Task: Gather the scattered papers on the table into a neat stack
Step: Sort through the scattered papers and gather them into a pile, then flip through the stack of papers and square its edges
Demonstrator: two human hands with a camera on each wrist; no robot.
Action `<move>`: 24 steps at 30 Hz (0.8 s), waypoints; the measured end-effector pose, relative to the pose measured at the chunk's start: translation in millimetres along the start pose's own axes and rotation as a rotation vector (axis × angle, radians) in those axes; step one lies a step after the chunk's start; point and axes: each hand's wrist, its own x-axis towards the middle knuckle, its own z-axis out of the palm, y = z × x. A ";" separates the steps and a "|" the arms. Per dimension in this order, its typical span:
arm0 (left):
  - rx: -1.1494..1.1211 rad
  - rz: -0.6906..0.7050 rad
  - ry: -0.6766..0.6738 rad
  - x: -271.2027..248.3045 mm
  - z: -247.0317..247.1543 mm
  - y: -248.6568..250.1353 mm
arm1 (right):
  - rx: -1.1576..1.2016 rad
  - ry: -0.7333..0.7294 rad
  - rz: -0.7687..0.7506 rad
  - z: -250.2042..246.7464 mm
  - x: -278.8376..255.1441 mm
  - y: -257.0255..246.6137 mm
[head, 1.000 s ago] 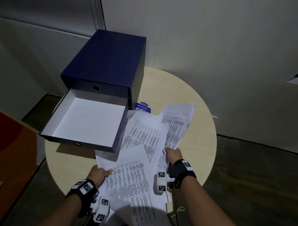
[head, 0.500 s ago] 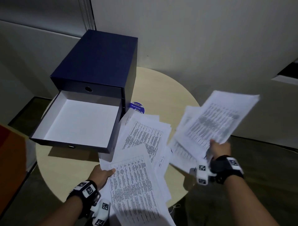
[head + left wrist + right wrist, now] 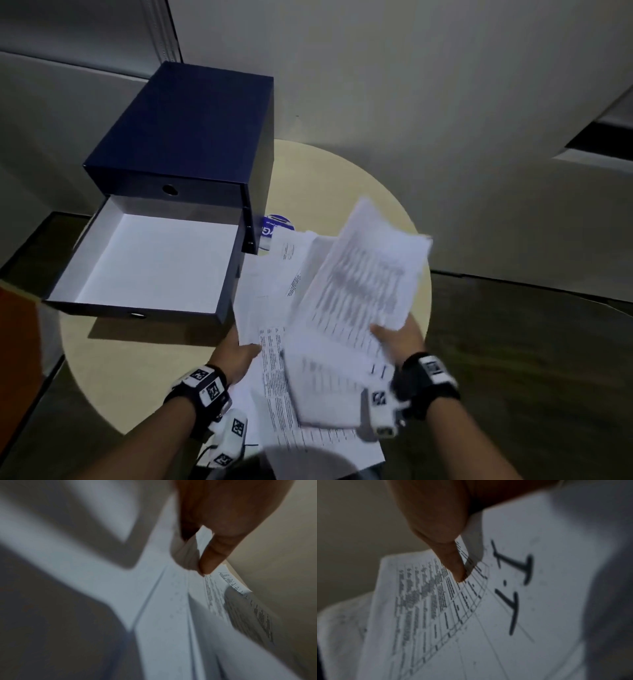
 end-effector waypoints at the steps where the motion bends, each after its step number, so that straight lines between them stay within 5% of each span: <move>1: 0.029 0.015 -0.004 1.8 0.7 -1.9 | -0.150 -0.025 0.032 12.7 -3.8 15.6; 5: -0.014 0.018 0.096 -2.5 9.1 9.5 | -0.364 -0.036 0.129 41.8 -19.2 44.2; 8: -0.155 0.037 0.020 -5.7 16.4 18.9 | -0.532 0.039 0.102 42.9 -18.5 49.7; 10: -0.247 0.007 -0.085 -4.3 20.7 20.6 | -0.445 -0.049 0.105 46.8 -18.4 52.9; 13: -0.074 0.030 -0.067 4.1 24.4 16.4 | -0.238 -0.227 0.081 49.7 -18.2 57.3; 17: -0.141 0.070 -0.086 -1.4 28.2 35.2 | 0.252 -0.022 0.217 31.9 -12.7 52.1; 20: -0.319 0.135 -0.216 -24.1 32.1 72.0 | 0.502 -0.111 0.299 15.2 -7.6 38.2; 24: -0.286 0.332 -0.239 -49.0 23.3 124.3 | 0.703 -0.273 0.072 -12.7 3.6 -0.4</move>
